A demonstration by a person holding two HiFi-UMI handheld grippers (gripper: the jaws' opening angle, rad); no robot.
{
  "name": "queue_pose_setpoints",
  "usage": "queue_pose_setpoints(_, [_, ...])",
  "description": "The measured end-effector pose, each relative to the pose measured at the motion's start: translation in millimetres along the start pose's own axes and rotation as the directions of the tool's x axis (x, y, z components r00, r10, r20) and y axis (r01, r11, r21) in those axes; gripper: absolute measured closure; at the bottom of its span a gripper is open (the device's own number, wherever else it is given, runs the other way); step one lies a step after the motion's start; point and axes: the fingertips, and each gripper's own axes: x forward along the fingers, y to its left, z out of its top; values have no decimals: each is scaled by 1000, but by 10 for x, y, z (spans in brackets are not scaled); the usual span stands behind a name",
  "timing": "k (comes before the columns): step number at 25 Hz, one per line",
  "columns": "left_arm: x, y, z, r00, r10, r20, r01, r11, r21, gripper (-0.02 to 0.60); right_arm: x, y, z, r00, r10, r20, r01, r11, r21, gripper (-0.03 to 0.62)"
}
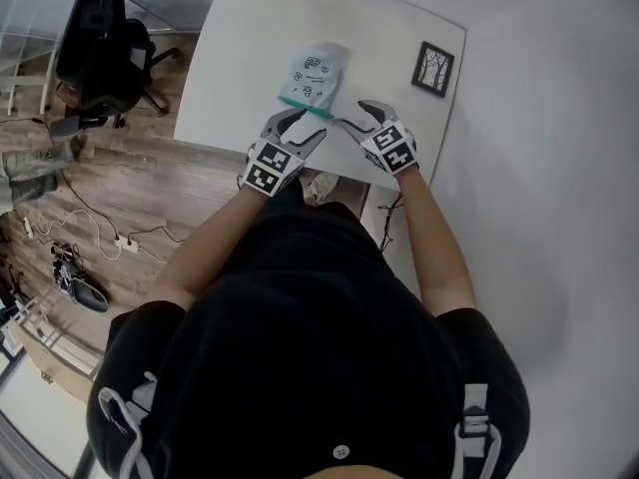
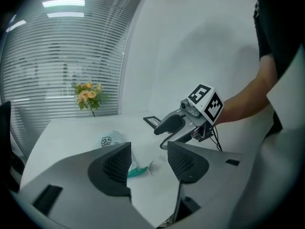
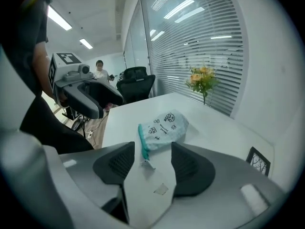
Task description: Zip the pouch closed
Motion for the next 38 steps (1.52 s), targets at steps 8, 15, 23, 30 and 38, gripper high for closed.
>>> queue_pose_setpoints(8, [322,-112,-465,993,-49,-112,36,992,-120,354,312,75,-300,988,67,-139,-77,995,-68,376])
queue_pose_setpoints(15, [408,-139,-676,985,-64,-162,42,989,-138,370,590,157,-560,959,89,-271,-142,972,-186,426])
queue_pose_setpoints(23, [479,-66,-769,982,-56,-181,26,986,-166,381,749,155,-730,934,77,-349,-171,953,-248,478])
queue_pose_setpoints(30, [550,-4,-857,976,-53,-210,16,985,-174,388,780,177,-742,934,97,-345,-182,958,-223,564])
queue_pose_setpoints(38, [595,18,-953,970,-45,-238,7,987,-161,394,727,337,-551,949,154,-276,-197,971,-133,569])
